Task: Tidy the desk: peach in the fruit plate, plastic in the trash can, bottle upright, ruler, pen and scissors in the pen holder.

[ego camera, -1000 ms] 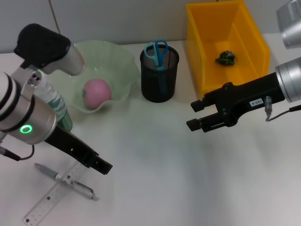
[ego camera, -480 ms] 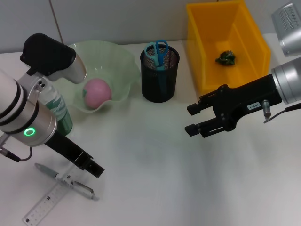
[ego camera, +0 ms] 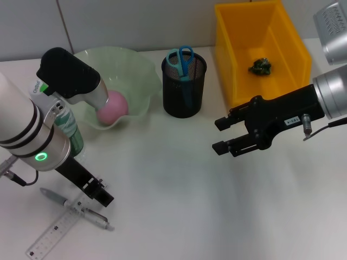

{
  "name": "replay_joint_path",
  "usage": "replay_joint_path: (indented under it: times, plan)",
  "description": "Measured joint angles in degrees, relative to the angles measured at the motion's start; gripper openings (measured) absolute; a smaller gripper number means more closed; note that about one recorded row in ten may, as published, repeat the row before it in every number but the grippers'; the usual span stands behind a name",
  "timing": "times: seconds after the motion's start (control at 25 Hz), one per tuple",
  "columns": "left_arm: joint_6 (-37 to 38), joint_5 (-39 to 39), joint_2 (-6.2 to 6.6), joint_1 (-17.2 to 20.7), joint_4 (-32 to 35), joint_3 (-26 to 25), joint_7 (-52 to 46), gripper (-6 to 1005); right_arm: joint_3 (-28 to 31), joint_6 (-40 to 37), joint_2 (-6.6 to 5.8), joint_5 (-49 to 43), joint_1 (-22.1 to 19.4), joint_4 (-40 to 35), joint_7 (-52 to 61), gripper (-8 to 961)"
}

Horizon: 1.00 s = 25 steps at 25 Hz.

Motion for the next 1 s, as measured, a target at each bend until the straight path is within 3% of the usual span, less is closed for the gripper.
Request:
replay_joint_path:
  times: [1.0]
  plan:
    - [-3.07,0.35,-0.09,-1.71,-4.74,0.04,3.37,702,0.09,0.68,0.29,0.31,0.26,0.2,0.1,628]
